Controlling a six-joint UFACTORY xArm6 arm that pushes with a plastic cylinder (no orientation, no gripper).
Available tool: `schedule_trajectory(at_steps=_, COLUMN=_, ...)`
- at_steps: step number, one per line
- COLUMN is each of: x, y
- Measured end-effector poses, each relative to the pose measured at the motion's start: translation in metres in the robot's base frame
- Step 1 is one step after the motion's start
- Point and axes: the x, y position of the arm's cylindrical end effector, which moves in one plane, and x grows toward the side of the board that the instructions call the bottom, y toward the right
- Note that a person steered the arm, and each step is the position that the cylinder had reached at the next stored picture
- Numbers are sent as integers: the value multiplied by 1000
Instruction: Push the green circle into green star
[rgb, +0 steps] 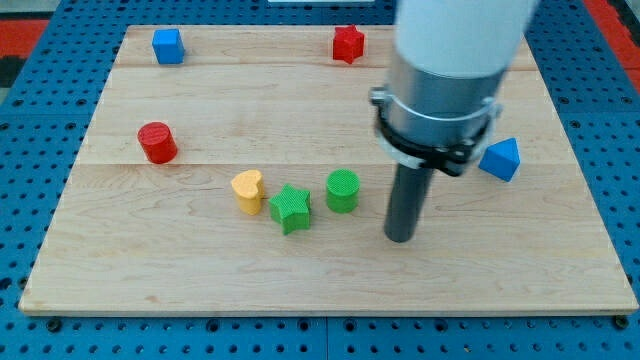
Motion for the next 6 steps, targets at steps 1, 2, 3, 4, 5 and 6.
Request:
schedule_trajectory(at_steps=1, x=-34, y=-6)
schedule_trajectory(at_steps=2, x=-77, y=-52)
schedule_trajectory(at_steps=3, x=-70, y=-143)
schedule_trajectory(at_steps=4, x=-55, y=-125)
schedule_trajectory(at_steps=5, x=-56, y=-68)
schedule_trajectory(at_steps=6, x=-40, y=-63)
